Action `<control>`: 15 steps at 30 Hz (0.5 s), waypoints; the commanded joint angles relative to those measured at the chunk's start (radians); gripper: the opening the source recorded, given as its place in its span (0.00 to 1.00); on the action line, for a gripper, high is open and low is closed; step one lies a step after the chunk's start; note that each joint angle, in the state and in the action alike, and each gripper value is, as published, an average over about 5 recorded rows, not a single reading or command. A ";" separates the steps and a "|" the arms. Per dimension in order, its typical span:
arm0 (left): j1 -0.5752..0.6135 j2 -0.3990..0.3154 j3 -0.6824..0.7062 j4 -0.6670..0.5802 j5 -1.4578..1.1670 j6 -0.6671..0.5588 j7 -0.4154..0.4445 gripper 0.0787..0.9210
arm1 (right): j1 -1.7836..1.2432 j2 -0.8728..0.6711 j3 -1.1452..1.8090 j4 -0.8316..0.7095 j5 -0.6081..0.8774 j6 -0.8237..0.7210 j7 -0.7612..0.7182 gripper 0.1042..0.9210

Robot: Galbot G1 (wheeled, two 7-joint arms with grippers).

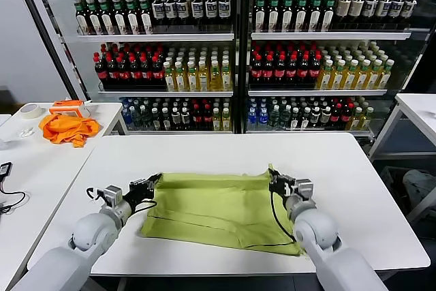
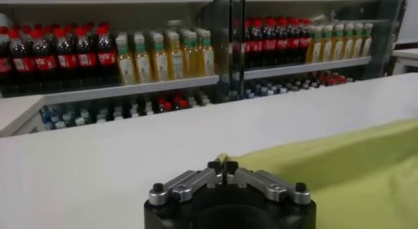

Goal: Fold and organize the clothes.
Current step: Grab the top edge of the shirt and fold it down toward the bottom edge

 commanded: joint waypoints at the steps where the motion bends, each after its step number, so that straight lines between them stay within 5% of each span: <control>1: 0.108 0.028 -0.029 -0.089 0.000 -0.015 -0.009 0.01 | -0.132 -0.022 0.019 0.129 -0.019 -0.009 0.012 0.00; 15: 0.149 0.024 -0.031 -0.133 0.014 -0.015 -0.006 0.01 | -0.216 -0.021 0.033 0.193 -0.078 -0.009 0.031 0.00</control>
